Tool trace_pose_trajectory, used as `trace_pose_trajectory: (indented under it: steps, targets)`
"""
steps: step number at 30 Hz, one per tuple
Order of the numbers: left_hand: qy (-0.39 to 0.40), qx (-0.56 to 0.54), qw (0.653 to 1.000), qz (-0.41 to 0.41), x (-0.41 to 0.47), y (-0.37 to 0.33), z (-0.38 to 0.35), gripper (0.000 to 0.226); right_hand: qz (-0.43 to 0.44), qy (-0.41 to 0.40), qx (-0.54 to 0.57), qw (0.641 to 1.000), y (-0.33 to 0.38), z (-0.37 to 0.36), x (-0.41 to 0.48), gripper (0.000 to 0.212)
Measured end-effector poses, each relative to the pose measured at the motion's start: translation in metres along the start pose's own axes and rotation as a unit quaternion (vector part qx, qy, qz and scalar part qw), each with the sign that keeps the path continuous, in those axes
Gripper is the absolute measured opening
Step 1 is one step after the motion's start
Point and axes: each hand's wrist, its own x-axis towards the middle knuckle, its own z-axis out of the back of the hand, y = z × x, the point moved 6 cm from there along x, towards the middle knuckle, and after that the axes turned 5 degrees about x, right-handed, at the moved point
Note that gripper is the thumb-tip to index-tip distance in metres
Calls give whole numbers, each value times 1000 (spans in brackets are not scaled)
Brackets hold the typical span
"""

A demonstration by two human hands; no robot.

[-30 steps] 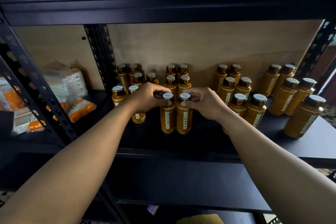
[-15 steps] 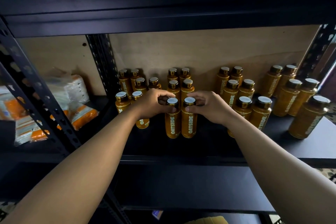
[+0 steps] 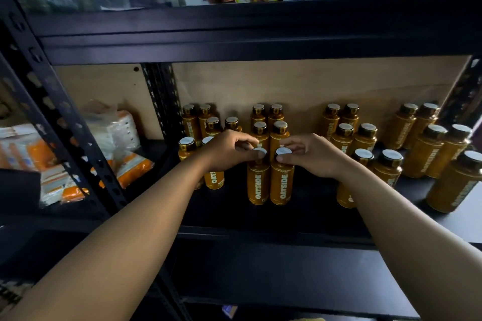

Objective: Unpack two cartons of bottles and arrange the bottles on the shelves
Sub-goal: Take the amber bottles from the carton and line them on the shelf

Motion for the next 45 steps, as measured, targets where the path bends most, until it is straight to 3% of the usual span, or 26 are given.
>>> trace_pose_trajectory:
  steps: [5, 11, 17, 24, 27, 29, 31, 36, 39, 45]
  targets:
    - [-49, 32, 998, 21, -24, -4, 15, 42, -1, 52, -57, 997, 9, 1, 4, 57]
    - [-109, 44, 992, 47, -60, 11, 55, 25, 44, 2, -59, 997, 50, 10, 10, 52]
    - [-166, 88, 979, 78, -71, 64, 97, 31, 95, 9, -48, 994, 103, -28, 36, 49]
    - [-94, 139, 984, 68, -57, 101, 101, 50, 73, 42, -96, 992, 127, -85, 74, 56]
    - [-63, 133, 988, 53, -47, 106, 95, 43, 49, 49, -128, 989, 122, -101, 89, 60]
    - [-48, 121, 991, 41, -44, 109, 91, 31, 35, 57, -144, 987, 118, -109, 95, 51]
    - [-52, 115, 991, 33, -43, 108, 91, 30, 27, 60, -142, 988, 112, -114, 98, 40]
    - [-52, 126, 989, 57, -43, 104, 92, 37, 10, 16, -111, 994, 105, -118, 101, 42]
    - [-47, 137, 988, 60, -46, 103, 93, 34, 12, 19, -121, 992, 108, -122, 102, 45]
    - [-65, 118, 989, 55, -66, 100, 95, 35, 24, 46, -111, 992, 113, -130, 96, 31]
